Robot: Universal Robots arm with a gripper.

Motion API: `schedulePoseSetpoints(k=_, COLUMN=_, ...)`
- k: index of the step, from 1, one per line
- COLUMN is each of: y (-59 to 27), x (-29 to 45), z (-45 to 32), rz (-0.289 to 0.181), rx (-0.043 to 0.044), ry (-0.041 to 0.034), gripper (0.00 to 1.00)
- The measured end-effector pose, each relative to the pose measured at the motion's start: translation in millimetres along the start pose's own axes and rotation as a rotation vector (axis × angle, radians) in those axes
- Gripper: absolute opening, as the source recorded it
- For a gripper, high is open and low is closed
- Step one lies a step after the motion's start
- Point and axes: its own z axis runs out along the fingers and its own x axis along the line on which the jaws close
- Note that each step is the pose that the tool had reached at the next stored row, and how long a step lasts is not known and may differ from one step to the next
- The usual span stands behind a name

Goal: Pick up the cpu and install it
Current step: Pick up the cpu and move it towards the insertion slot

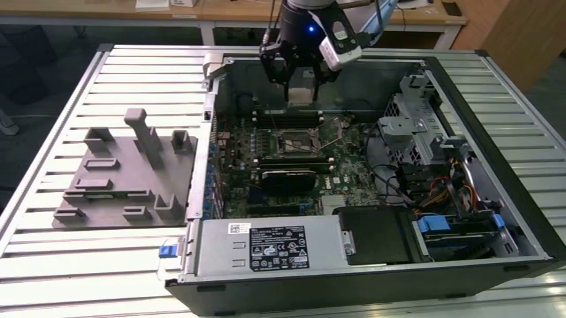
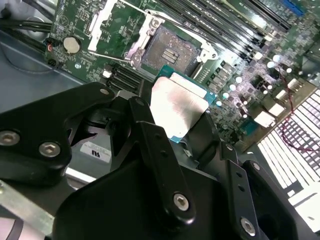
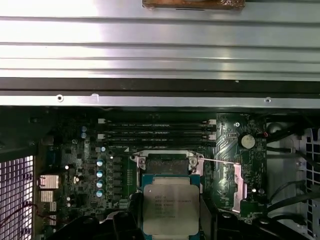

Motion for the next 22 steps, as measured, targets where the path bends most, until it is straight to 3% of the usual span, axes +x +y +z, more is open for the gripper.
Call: schedulePoseSetpoints(k=22, y=-6.7, x=-9.1, z=40.1, rz=0.0, rx=-0.0002, ry=-0.0001, gripper=0.54)
